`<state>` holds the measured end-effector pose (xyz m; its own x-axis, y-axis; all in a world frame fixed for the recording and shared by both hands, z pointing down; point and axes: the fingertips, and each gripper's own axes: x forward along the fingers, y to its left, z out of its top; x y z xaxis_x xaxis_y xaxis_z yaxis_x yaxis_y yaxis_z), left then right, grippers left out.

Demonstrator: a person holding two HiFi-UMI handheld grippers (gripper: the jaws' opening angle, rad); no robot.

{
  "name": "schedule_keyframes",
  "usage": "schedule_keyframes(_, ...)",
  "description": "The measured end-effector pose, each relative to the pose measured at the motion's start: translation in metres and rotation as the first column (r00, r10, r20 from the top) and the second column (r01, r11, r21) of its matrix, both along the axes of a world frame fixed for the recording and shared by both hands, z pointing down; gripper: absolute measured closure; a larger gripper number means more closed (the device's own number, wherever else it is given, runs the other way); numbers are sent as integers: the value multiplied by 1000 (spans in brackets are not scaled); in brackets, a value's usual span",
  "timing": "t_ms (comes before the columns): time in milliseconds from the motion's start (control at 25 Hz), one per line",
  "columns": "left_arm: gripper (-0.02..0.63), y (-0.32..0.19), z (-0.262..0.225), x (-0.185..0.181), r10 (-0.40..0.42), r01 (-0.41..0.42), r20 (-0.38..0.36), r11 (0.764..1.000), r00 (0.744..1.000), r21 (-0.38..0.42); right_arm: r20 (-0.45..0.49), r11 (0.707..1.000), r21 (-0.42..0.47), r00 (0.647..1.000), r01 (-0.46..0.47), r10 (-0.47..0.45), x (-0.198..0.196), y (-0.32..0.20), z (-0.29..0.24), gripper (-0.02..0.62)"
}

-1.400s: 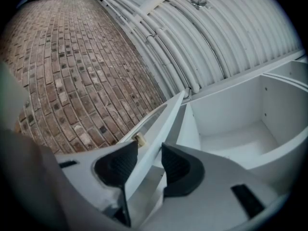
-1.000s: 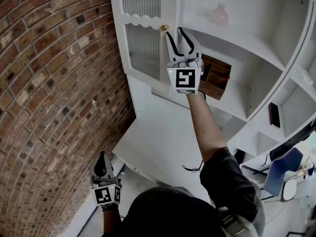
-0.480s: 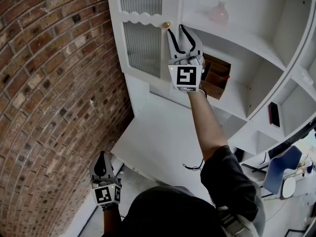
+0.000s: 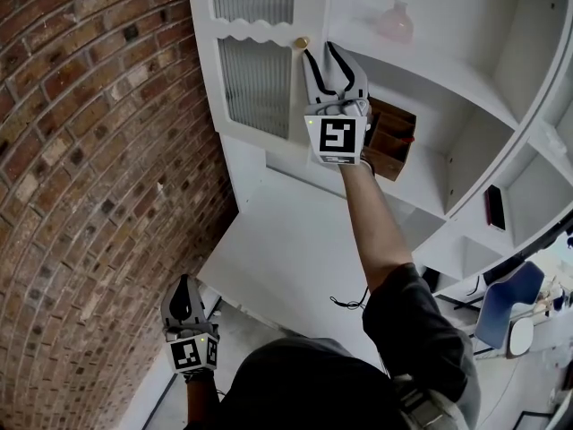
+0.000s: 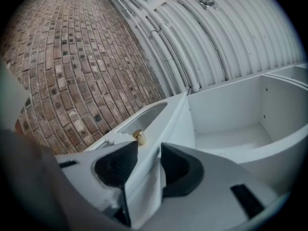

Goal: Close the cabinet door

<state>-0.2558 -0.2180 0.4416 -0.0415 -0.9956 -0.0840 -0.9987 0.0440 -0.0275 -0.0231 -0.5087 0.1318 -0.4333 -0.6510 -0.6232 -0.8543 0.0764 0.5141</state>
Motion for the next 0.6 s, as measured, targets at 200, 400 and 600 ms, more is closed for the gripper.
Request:
schedule_keyframes(200,604,-4,-1,1,11,-12,4,1000,1000,11,4,1000,1,1000,2,-2,0,-2,0,445)
schedule_keyframes(400,604,-6,5,1,14,-14,-8,1000,1000,-12,0,1000,3,1000,-6,6,1,-4,0,445)
schedule_keyframes(600,604,-8,5,1,10,-10,-3,1000,1000,-18,-8,1000,12,1000,-15,15,1,-5,1,446)
